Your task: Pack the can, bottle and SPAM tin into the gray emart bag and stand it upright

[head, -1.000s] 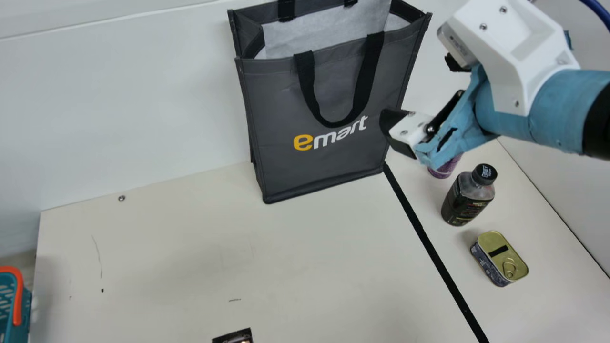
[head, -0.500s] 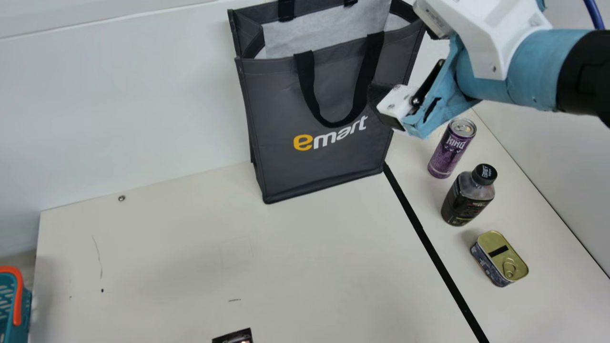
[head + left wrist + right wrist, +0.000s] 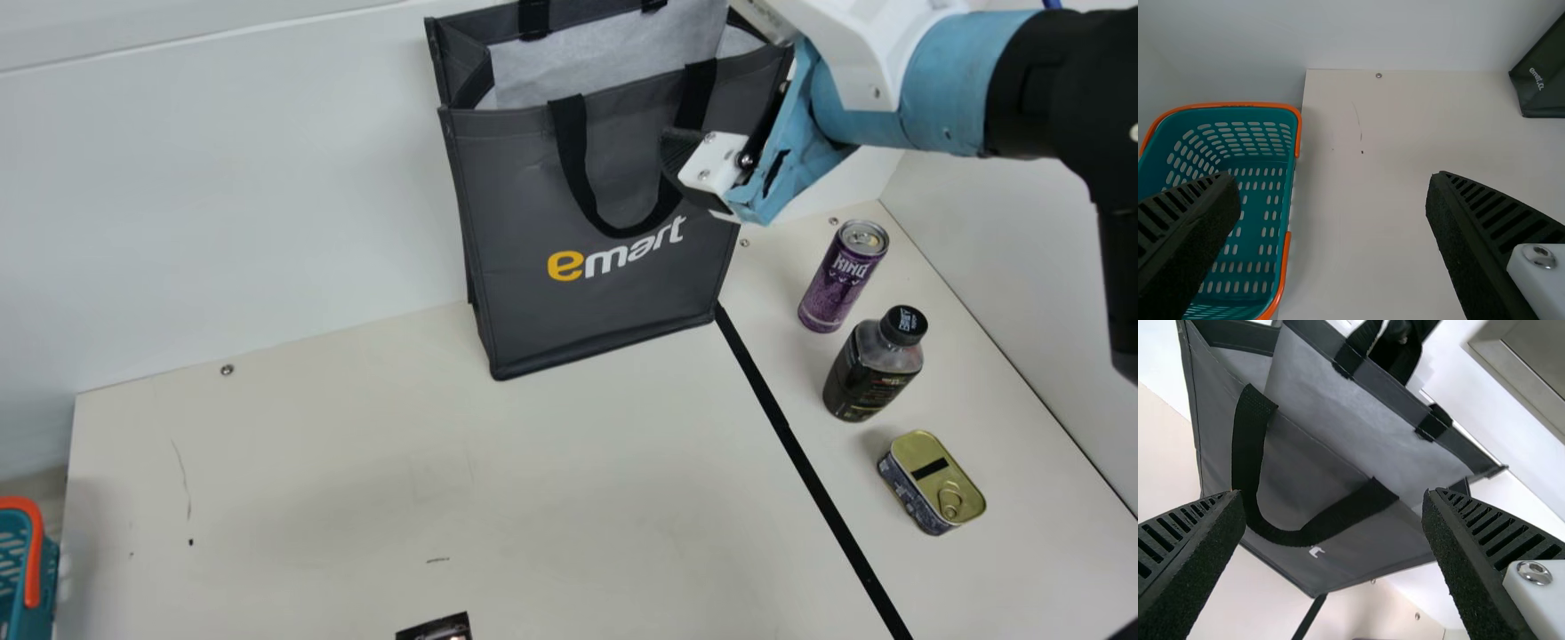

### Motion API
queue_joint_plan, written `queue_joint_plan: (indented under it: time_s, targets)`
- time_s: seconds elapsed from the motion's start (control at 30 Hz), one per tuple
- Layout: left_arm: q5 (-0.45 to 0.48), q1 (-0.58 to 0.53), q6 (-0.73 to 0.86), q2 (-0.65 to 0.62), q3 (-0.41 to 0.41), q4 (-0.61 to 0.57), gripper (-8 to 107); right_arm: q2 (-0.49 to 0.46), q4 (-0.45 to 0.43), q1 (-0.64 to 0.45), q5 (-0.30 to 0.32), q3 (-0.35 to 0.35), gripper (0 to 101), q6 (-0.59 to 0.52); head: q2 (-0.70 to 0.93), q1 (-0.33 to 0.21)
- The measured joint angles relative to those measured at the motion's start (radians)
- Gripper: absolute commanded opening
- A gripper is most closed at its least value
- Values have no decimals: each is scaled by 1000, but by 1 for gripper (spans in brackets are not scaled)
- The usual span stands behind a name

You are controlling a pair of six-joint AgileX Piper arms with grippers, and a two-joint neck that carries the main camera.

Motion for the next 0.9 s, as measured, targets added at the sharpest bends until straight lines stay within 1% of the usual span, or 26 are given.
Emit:
queue_joint_plan:
  time_s: [0.37,0.9]
  targets:
    - [0,0,0,0,0,0,90,82,52,6,0,-62,95,-100,2,2]
    - [0,0,0,0,0,0,90,190,129,15,-2,-103,95,-239,2,0]
